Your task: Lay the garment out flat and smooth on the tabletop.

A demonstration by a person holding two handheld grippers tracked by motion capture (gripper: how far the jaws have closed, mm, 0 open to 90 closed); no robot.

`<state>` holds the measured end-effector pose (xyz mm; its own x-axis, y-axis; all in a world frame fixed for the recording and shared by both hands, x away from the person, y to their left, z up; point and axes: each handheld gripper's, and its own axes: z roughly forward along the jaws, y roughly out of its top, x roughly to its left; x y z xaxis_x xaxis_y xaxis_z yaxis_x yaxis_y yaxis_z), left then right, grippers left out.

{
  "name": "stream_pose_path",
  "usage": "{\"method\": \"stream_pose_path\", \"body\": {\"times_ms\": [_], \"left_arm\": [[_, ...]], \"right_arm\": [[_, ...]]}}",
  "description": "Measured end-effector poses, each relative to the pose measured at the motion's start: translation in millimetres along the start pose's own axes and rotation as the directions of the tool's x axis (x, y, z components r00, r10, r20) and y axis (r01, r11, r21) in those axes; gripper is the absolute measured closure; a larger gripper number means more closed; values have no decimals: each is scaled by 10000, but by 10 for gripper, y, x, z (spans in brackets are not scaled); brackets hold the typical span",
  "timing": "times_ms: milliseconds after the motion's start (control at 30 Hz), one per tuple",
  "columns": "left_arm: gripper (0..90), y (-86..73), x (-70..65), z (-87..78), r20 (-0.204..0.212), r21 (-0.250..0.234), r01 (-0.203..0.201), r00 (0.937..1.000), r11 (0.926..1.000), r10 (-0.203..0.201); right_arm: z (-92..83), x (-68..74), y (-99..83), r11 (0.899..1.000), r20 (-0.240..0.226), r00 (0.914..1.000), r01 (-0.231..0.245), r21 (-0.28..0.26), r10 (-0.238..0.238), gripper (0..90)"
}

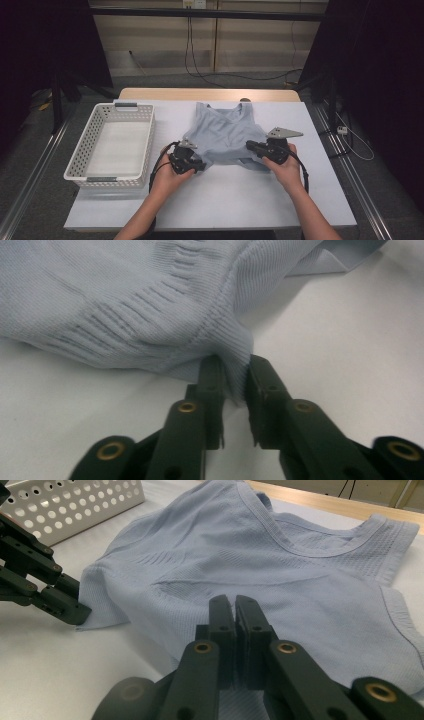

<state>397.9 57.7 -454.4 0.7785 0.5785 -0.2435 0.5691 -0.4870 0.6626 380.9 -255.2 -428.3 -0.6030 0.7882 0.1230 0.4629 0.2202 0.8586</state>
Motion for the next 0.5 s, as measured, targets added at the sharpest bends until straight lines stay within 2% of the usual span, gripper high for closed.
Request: {"method": "stream_pose_path", "body": {"times_ms": [100, 233, 300, 333, 500], "left_arm": [[867, 25, -5, -10, -49, 105, -91, 9999, 9999, 92], [872, 80, 23, -113, 170, -164, 225, 9996, 9996, -222], [872, 117, 27, -184, 93, -472, 366, 9993, 9982, -362], [872, 141, 46, -232, 288, -580, 406, 9988, 9975, -390], [873, 223, 122, -399, 393, -1223, 684, 9972, 9901, -640]], "right_arm": [[-6, -1, -8, 10000, 33, 10000, -15, 6, 15, 872], [-25, -10, -16, 10000, 97, 9999, 44, -15, -44, 872], [-34, -9, -18, 10000, 121, 9999, 83, -20, -83, 871], [-39, -9, -18, 9999, 146, 9998, 107, -26, -107, 870], [-72, -15, -9, 9998, 201, 9998, 80, -207, -76, 863]]}}
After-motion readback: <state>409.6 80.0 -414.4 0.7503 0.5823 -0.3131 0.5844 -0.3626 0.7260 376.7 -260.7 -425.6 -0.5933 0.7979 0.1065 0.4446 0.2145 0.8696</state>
